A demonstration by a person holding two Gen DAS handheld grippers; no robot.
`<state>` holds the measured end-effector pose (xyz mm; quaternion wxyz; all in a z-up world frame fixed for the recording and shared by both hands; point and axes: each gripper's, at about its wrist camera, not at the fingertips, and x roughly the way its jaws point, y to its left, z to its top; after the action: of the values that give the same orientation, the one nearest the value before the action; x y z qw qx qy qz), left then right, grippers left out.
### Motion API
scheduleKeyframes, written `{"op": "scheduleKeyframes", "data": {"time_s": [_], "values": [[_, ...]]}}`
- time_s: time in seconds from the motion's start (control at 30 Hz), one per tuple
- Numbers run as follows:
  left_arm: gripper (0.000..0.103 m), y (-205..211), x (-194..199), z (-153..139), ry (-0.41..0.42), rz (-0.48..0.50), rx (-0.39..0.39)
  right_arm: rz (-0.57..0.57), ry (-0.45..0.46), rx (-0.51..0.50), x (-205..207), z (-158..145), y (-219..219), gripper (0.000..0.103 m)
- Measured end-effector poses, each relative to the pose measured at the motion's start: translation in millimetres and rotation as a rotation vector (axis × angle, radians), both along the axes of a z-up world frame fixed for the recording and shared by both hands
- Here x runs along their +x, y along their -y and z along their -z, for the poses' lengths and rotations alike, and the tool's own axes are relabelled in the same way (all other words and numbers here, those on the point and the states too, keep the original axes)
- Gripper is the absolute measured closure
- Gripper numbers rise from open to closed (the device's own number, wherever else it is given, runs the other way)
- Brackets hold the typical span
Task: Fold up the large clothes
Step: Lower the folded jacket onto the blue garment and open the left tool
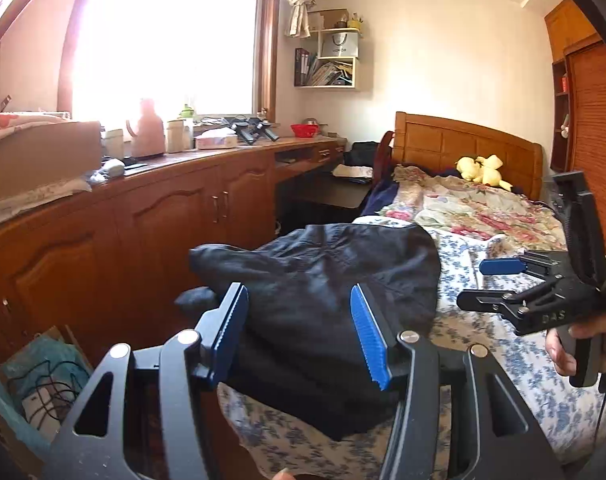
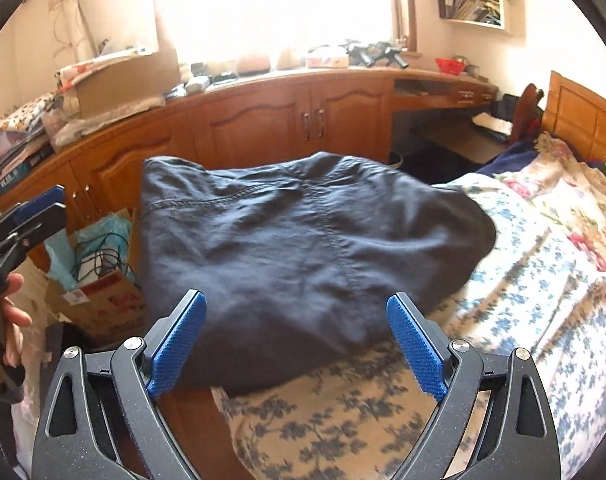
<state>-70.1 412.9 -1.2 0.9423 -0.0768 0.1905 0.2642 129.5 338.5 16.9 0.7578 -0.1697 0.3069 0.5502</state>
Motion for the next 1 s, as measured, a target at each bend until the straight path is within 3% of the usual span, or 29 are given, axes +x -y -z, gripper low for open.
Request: {"op": "scheduleKeyframes", "data": {"time_s": [0.7,1.0], "values": [[0.05,114,75,39,-0.132,0.108,-0.051,0.1,0.02,0.063,-1,-3,134,0.009],[0.05,169,101,50,-0.145,0.216,-0.091,0.207,0.042,0.075,7,-2,214,0.009]]}}
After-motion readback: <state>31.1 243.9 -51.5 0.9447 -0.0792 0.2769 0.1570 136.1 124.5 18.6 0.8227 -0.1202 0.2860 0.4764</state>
